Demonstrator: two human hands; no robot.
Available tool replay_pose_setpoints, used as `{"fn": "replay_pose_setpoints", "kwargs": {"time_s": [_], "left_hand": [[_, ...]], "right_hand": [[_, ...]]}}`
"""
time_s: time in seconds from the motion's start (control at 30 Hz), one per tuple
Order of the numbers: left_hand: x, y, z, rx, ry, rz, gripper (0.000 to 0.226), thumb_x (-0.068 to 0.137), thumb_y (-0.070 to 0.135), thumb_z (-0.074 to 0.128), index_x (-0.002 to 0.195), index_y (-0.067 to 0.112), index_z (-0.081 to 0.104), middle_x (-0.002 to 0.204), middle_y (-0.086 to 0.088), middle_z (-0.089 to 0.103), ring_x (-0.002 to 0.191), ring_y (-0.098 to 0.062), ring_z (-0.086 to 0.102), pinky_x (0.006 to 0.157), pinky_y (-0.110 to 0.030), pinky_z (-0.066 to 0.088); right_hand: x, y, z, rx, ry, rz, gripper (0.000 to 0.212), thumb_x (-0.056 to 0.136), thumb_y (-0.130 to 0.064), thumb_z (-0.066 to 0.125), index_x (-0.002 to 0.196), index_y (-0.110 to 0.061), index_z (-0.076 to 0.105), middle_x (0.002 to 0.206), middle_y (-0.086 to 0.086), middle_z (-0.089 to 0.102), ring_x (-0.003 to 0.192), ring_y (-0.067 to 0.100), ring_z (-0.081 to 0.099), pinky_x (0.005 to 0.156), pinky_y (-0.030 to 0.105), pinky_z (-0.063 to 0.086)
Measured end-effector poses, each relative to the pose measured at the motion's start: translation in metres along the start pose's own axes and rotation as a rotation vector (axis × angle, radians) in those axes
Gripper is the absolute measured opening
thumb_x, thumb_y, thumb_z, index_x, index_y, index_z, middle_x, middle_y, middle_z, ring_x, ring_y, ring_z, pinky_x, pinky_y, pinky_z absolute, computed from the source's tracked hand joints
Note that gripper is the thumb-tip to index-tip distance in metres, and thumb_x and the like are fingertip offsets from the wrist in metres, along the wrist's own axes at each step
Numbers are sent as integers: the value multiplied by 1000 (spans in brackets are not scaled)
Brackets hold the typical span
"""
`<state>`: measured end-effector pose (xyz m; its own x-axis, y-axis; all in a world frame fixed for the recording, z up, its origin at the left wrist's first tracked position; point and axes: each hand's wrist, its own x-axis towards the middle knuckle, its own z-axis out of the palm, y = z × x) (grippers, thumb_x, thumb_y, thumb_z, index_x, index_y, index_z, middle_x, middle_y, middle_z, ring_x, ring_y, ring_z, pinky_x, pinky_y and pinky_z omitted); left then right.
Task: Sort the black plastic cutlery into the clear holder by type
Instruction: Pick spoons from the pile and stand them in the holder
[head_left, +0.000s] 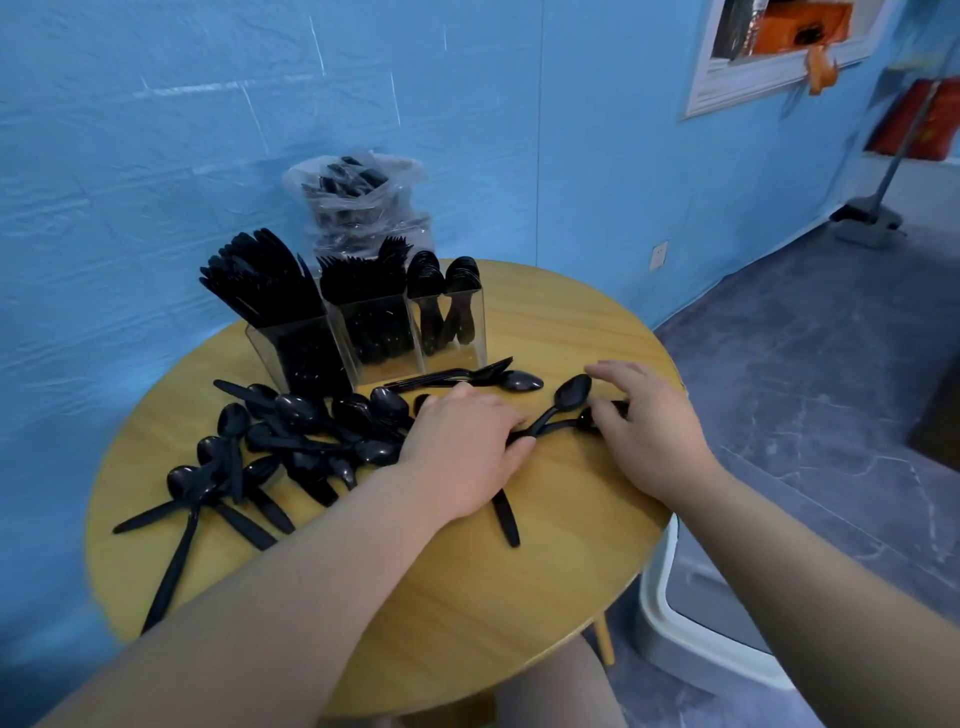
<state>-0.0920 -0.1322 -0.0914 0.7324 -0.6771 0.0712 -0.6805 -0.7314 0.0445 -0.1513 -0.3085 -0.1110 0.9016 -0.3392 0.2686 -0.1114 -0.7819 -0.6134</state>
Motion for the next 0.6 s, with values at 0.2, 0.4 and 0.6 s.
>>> {"fn": "replay_pose_setpoints", "kwargs": {"time_s": [0.2,0.4,0.6], "left_hand": [[13,7,3,-35,37,-81,28,98,39,44,119,35,61,104,7,63,108,-20,50,89,-40,46],[10,3,-3,-167,209,-157,27,99,29,46,121,30,62,108,8,62,100,-13,55,87,-32,48],[-26,-17,-15,-281,355,-257,23,98,23,46,117,22,60,94,10,63,72,-2,58,69,-21,50]], "right_hand": [[-1,4,1,-62,42,148,38,91,-21,53,129,-19,56,123,1,59,112,19,52,88,29,40],[-1,8,2,-60,45,131,25,93,-16,52,115,-21,63,114,-3,63,101,15,55,75,21,32],[-8,8,-6,248,152,92,21,94,-13,52,102,-22,70,101,-4,65,89,11,56,75,23,41]]}}
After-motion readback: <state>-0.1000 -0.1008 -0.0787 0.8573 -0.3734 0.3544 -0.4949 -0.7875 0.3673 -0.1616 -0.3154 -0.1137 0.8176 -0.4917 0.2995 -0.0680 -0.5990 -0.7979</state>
